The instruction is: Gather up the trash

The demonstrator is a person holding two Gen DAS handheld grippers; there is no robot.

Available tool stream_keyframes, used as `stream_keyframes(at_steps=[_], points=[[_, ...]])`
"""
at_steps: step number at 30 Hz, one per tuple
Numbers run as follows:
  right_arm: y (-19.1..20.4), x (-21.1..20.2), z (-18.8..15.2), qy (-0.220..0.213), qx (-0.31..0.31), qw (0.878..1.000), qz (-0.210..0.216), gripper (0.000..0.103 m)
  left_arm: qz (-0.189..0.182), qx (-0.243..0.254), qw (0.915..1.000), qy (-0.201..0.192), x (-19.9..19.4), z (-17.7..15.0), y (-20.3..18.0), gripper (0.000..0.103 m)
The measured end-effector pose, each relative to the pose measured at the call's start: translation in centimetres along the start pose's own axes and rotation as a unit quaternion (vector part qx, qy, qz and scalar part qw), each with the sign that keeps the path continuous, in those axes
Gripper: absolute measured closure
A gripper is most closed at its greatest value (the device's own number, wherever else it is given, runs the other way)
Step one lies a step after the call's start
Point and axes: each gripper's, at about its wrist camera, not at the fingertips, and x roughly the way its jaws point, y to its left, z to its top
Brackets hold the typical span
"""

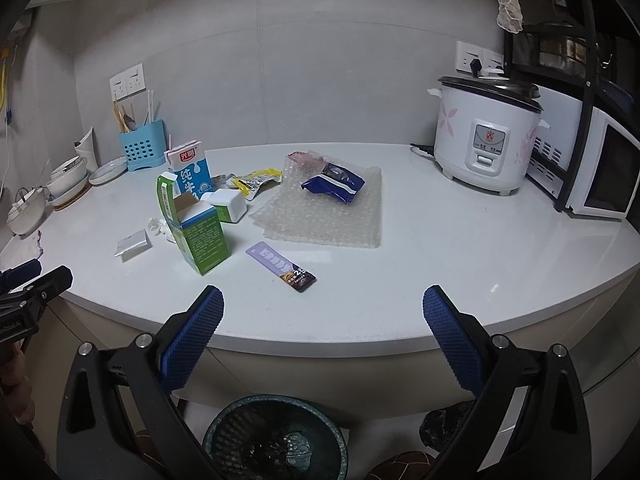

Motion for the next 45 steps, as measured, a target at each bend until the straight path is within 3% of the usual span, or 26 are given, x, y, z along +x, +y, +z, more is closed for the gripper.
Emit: stream_keyframes(at_steps=[45], points=[[0.5, 1.5, 0.5, 0.011, -0.023, 1.0, 0.009, 0.008, -0.003, -0.007, 0.9999, 0.012, 1.1, 0.2, 0.6, 0.006]])
